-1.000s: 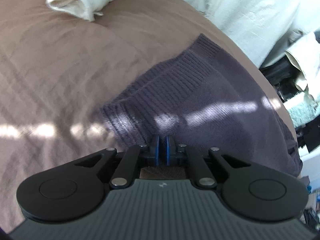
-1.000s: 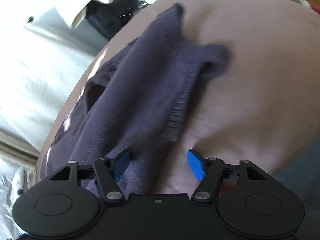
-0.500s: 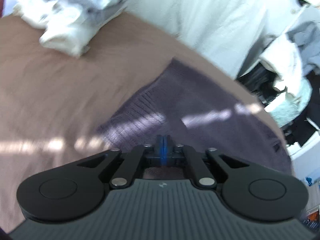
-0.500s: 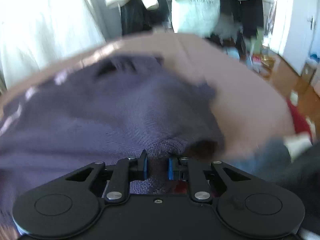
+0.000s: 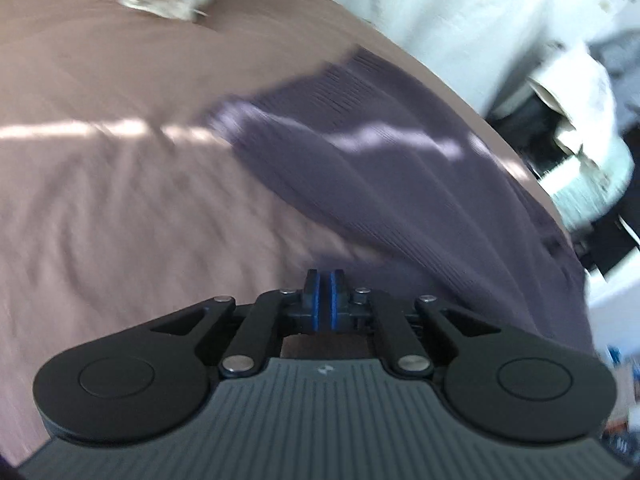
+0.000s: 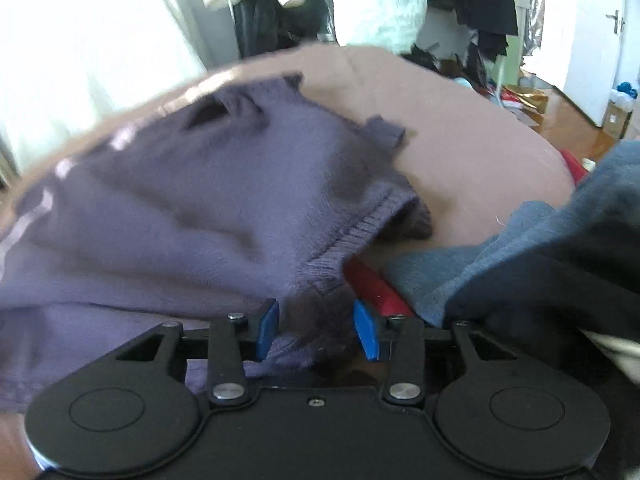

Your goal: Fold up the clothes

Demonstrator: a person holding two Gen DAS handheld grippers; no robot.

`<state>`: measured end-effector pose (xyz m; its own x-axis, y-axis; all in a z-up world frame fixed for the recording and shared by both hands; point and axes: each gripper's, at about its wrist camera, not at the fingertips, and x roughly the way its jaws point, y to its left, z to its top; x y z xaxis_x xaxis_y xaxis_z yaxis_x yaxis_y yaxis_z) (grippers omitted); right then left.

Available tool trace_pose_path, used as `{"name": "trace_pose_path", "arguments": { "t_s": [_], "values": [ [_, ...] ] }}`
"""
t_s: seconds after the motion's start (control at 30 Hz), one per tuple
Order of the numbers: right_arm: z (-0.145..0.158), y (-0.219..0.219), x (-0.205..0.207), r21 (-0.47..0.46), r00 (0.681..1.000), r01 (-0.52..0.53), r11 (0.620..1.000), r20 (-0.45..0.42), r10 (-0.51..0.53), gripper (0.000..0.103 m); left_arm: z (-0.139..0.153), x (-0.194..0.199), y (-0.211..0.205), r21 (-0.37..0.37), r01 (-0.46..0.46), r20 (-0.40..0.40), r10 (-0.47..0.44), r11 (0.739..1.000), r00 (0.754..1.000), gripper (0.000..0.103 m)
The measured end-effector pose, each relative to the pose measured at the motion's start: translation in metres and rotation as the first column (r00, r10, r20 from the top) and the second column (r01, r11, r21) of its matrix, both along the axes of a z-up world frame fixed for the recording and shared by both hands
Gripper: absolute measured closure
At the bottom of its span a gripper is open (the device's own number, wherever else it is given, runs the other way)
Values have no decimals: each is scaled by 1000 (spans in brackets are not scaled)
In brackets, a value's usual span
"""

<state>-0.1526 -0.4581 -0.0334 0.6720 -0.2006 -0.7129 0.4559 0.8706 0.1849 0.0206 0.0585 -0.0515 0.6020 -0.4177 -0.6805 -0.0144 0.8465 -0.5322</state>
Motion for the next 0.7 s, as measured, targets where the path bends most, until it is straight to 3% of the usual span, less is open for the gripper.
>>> {"name": "trace_pose_path", "arguments": {
  "t_s": [0.03,0.07,0.1,0.2,0.23,0.4,0.53,0.7],
  "values": [
    [6,3,-8,0,999,-18,1000,31,18,49,5,-7,-8,2,34,8,-34,999,999,70],
    [12,7,-15,-3,998,-35,999,59,35,46,8,-14,-15,12,62,17,-62,998,998,51],
    [18,13,-17,-8,995,-57,998,80,57,46,11,-19,-22,27,86,23,-87,996,996,40],
    [32,35,-12,-29,981,-140,990,129,143,42,10,-27,-41,80,138,-10,-138,987,990,37],
    [35,44,-12,-41,974,-183,982,132,187,37,8,-27,-45,100,145,-29,-143,984,989,37],
    [32,82,-18,-120,929,-350,929,87,361,29,0,-25,-43,202,85,-72,-72,976,995,34],
    [6,96,-13,-194,917,-385,903,29,397,25,0,-22,-31,187,29,-54,-20,982,998,34],
    [-8,103,8,-161,910,-408,899,9,415,25,-8,-16,-45,204,106,-93,-89,973,992,28]
  ]
}}
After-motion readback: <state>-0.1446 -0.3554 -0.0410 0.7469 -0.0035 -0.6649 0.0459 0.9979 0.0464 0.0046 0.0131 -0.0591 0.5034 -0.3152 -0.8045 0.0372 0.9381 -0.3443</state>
